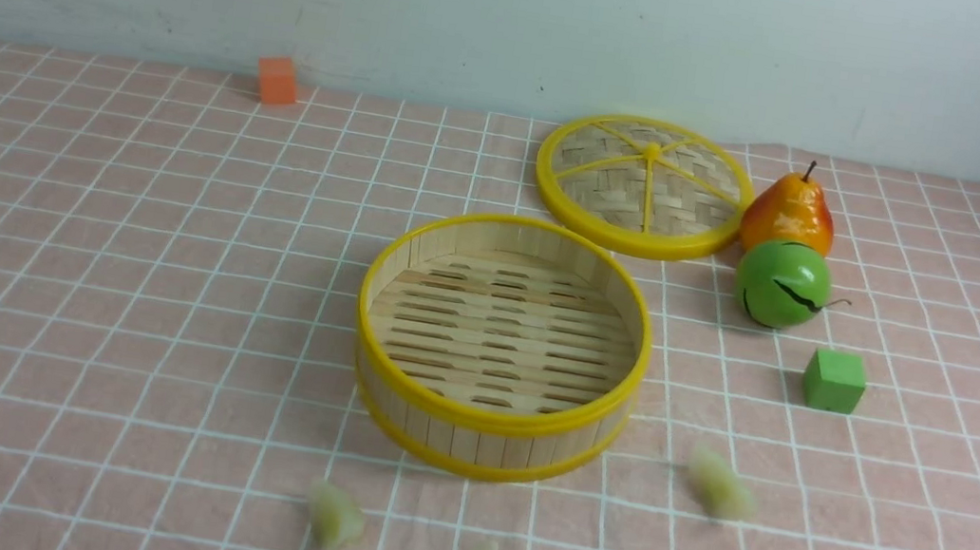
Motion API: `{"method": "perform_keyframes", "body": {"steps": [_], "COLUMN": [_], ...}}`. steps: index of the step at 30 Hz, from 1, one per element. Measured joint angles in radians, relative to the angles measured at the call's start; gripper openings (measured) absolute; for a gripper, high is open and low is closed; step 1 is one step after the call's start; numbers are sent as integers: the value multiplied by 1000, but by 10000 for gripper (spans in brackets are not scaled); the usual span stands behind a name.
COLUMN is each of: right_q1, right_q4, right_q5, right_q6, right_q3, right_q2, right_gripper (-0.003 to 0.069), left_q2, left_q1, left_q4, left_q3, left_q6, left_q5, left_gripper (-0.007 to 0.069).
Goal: Put the dumplings into the steamer on the table with the pink tablecloth.
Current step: 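Reach for and grasp a dumpling on the table with the left gripper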
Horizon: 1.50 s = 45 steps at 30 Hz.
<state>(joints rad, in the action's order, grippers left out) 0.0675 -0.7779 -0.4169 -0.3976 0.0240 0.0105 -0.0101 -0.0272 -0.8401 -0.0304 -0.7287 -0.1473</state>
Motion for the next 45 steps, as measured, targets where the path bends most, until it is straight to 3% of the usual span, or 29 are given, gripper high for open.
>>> {"method": "perform_keyframes", "body": {"steps": [8, 11, 14, 15, 20, 21, 23, 24, 27, 33, 34, 35, 37, 40, 45], "right_q1": [0, 0, 0, 0, 0, 0, 0, 0, -11, -237, -287, -407, -496, -590, -640], "right_q4": [-21, -32, -30, -29, 69, 69, 118, 121, 149, 194, 220, 291, 380, 482, 574], "right_q5": [8, 8, 13, 13, 9, 6, -54, -62, -261, -515, -541, -601, -645, -678, -695], "right_q6": [94, 156, 219, 224, 430, 440, 586, 586, 766, 900, 906, 898, 857, 763, 657], "right_q3": [0, 0, -41, -46, -251, -261, -410, -422, -624, -804, -820, -854, -874, -889, -891], "right_q2": [0, 0, -10, -13, -251, -264, -440, -454, -681, -950, -981, -1045, -1082, -1098, -1062], "right_gripper": [240, 240, 226, 223, 24, 17, -20, -20, -20, -19, -18, -18, -18, -18, -15], "left_q2": [0, 0, 10, 14, 328, 343, 531, 545, 755, 1006, 1042, 1130, 1209, 1317, 1519], "left_q1": [0, 0, 0, 0, 0, 0, 0, 0, 25, 228, 262, 330, 393, 452, 528], "left_q4": [-44, -19, 40, 40, 257, 257, 365, 372, 458, 562, 580, 626, 667, 701, 697], "left_q3": [0, 40, 157, 165, 422, 433, 570, 579, 711, 820, 836, 879, 919, 979, 1092], "left_q6": [67, 186, 378, 387, 578, 585, 672, 677, 717, 703, 691, 650, 613, 572, 512], "left_q5": [-16, -81, -192, -200, -460, -470, -606, -616, -755, -795, -797, -798, -794, -777, -739], "left_gripper": [237, 237, 220, 216, 20, 20, -14, -14, -14, 0, 15, 66, 143, 288, 542]}}
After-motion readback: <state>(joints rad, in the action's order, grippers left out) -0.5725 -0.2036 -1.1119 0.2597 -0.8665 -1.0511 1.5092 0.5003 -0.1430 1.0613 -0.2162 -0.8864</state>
